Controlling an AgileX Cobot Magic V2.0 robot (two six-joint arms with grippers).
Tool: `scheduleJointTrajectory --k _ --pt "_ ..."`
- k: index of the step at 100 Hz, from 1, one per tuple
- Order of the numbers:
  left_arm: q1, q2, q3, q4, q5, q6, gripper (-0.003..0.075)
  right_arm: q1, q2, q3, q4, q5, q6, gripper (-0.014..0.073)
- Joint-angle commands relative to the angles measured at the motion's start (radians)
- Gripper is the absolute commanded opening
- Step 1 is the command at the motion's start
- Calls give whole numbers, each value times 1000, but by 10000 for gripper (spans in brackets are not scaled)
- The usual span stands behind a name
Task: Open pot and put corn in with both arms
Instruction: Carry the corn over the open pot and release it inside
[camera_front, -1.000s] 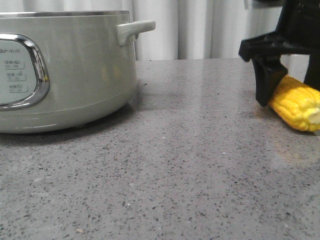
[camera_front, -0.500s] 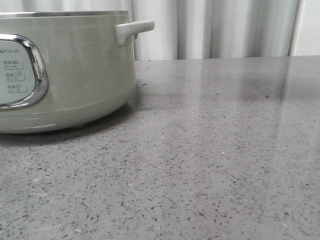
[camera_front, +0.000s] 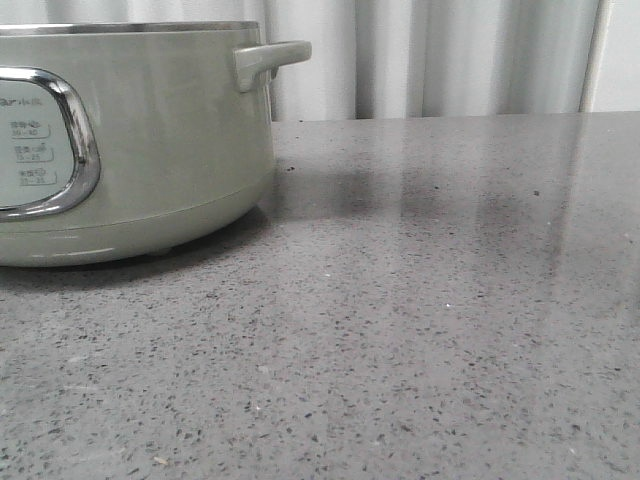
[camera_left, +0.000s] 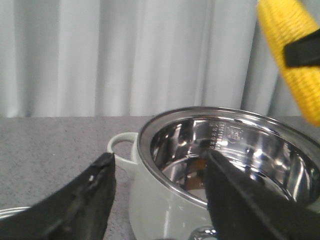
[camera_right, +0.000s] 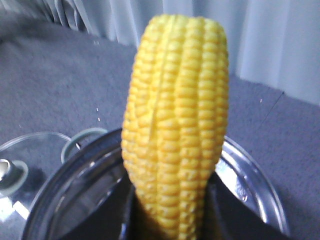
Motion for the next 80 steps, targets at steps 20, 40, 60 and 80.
scheduleJointTrajectory --k 20,40,60,80 --pt "-10 7 -34 -156 59 -3 347 1 37 -29 19 0 1 321" --pt "-10 7 -34 -168 72 -3 347 1 -15 -29 -1 93 1 519" --pt "-10 2 -34 -182 162 -3 307 1 -177 -29 -91 167 1 423" --pt "-10 -74 -34 -153 182 -3 37 1 -402 56 -115 305 -94 -1"
